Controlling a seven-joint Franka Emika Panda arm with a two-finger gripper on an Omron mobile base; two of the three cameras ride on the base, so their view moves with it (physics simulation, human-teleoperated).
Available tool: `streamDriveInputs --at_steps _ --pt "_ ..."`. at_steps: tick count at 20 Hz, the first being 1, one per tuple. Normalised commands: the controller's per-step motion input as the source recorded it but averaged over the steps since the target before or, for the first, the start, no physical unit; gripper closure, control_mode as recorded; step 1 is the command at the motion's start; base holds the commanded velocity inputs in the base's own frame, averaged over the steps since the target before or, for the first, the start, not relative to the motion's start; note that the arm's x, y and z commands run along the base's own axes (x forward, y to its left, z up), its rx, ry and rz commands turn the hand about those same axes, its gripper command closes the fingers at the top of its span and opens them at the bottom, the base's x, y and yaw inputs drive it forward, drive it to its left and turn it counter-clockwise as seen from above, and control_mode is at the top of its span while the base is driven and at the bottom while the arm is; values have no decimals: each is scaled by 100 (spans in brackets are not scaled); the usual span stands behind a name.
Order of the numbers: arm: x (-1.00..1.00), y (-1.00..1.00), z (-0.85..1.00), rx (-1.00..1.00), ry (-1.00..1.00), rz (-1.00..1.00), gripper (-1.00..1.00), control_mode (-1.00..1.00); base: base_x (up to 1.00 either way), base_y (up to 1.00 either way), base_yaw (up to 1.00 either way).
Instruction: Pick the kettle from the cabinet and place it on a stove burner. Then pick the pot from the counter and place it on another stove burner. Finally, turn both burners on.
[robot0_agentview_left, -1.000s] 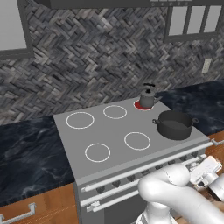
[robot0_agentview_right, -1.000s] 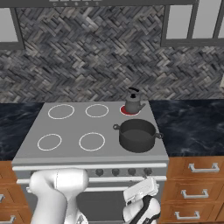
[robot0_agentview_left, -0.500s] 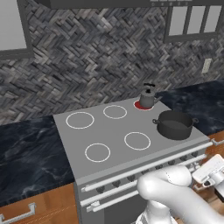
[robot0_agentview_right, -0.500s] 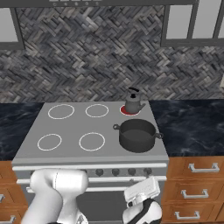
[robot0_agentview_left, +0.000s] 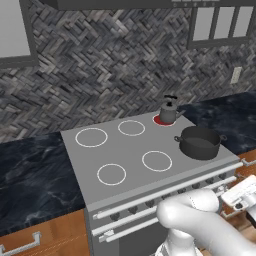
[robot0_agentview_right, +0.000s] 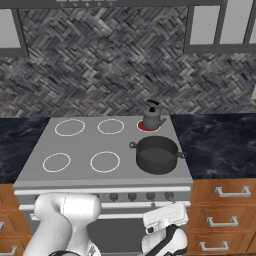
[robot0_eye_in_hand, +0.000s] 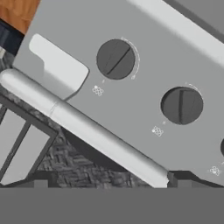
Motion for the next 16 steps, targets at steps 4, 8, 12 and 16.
streamDriveInputs --at_steps 4,8,12,16 --pt "12 -16 -5 22 7 0 -100 -100 0 0 0" --pt "33 -13 -7 17 7 2 -100 -100 0 0 0" --pt "29 -7 -18 13 5 5 -100 -100 0 0 0" --pt "12 -14 -39 11 0 7 -100 -100 0 0 0"
